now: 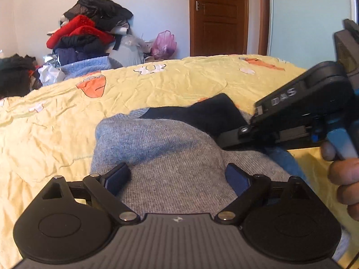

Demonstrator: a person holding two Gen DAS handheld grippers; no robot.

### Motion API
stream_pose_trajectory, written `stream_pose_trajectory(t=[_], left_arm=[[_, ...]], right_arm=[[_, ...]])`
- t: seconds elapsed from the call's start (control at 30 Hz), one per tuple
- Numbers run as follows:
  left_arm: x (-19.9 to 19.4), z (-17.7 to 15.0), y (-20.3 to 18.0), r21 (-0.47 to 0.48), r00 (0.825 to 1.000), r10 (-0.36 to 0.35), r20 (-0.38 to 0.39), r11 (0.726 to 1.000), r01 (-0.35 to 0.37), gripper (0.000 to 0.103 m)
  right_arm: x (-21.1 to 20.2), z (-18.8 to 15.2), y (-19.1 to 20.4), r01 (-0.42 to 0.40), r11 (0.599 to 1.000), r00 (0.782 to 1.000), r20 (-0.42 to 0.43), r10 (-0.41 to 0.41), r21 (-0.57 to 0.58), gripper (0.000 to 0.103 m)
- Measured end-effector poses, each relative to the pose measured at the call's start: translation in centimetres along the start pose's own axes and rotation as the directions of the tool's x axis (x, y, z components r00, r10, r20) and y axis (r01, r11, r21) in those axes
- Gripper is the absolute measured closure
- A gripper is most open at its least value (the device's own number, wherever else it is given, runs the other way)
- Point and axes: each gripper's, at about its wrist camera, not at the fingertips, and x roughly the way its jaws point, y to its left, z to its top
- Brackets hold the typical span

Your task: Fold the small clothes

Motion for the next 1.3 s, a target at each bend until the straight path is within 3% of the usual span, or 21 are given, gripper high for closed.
stream_pose_trajectory(t=[0.1, 0.17, 0.23, 0.3, 0.4, 0.5, 0.57, 0.7, 0.8, 0.87, 0.9, 0.93, 1.03, 1.13, 1.2, 1.3], left_arm=[[-0.1, 0.0, -0.1, 0.008, 1.0, 0.001, 0.007, 1.0, -0.002, 0.009], [-0.3, 0.0, -0.2, 0.006, 1.0, 0.004, 0.008, 1.0, -0.004, 0.009], [-0.2, 0.1, -0.4, 0.011, 1.0, 0.008, 0.006, 1.0, -0.009, 0.009], [-0.1, 0.1, -0.5, 0.016, 1.0, 0.011, 0.006, 1.0, -0.011, 0.009], [-0.2, 0.1, -0.5, 0.02, 1.0, 0.014, 0.006, 1.0, -0.014, 0.009], [-0.9, 0.3, -0.5, 0.02, 1.0, 0.023, 0.015, 1.0, -0.024, 0.009], [-3.1, 0.3, 0.0, -0.027, 0.999, 0.01, 0.048, 1.0, -0.008, 0.009], [-8.6, -1.8, 0.5, -0.033, 0.99, -0.06, 0.126, 0.997, 0.064, 0.009], [-9.5, -3.7, -0.2, 0.001, 0.99, -0.118, 0.073, 0.993, 0.118, 0.009], [-8.2, -4.6, -0.5, -0.008, 0.991, -0.137, -0.011, 0.991, 0.137, 0.009], [-7.2, -5.0, -0.3, -0.03, 0.988, -0.147, -0.049, 0.989, 0.146, 0.009], [-7.0, -5.5, -0.3, -0.025, 0.989, -0.144, -0.022, 0.989, 0.143, 0.009], [-7.3, -4.9, -0.2, -0.061, 0.989, -0.146, -0.036, 0.988, 0.144, 0.009], [-9.6, -4.9, 0.0, -0.088, 0.993, -0.119, -0.015, 0.989, 0.117, 0.009], [-11.5, -5.8, 0.0, -0.076, 0.995, -0.097, 0.012, 0.992, 0.098, 0.009], [-12.3, -6.9, 0.2, -0.103, 0.992, -0.123, -0.009, 0.987, 0.121, 0.008]], right_arm=[[-2.3, -1.1, 1.7, -0.016, 0.999, 0.998, 0.052, 0.018, -0.046, 0.078], [-4.2, -2.2, 3.0, -0.033, 0.994, 0.995, 0.095, 0.043, -0.101, 0.05], [-4.3, -2.9, 3.6, -0.038, 0.991, 0.995, 0.089, 0.05, -0.129, 0.041], [-3.0, -3.0, 3.1, 0.006, 0.988, 0.998, 0.056, 0.003, -0.154, 0.041], [-2.1, -1.7, 2.0, -0.013, 0.993, 0.998, 0.053, 0.019, -0.117, 0.046], [-2.2, -1.0, 2.0, -0.004, 0.997, 1.0, 0.012, 0.005, -0.083, 0.046], [-3.7, -1.5, 2.8, 0.011, 0.996, 0.999, 0.031, -0.008, -0.087, 0.043], [-8.8, -4.0, 3.1, -0.159, 0.985, 0.984, 0.074, 0.164, -0.07, 0.04], [-9.4, -6.1, 2.6, -0.222, 0.975, 0.975, 0.016, 0.222, -0.018, 0.032], [-7.8, -7.1, 2.2, -0.158, 0.987, 0.987, -0.034, 0.158, -0.01, 0.032], [-7.0, -7.4, 1.7, -0.088, 0.996, 0.995, -0.04, 0.087, -0.021, 0.034], [-6.2, -7.6, 0.8, -0.093, 0.995, 0.995, -0.033, 0.092, -0.022, 0.05], [-6.3, -7.1, -0.3, -0.12, 0.99, 0.991, -0.044, 0.123, 0.076, 0.053], [-8.6, -7.7, 1.4, -0.091, 0.996, 0.995, -0.026, 0.091, -0.008, 0.045], [-10.9, -8.9, 2.7, -0.101, 0.987, 0.995, 0.012, 0.103, -0.125, 0.042], [-11.9, -10.6, 3.4, -0.124, 0.974, 0.992, -0.003, 0.126, -0.191, 0.041]])
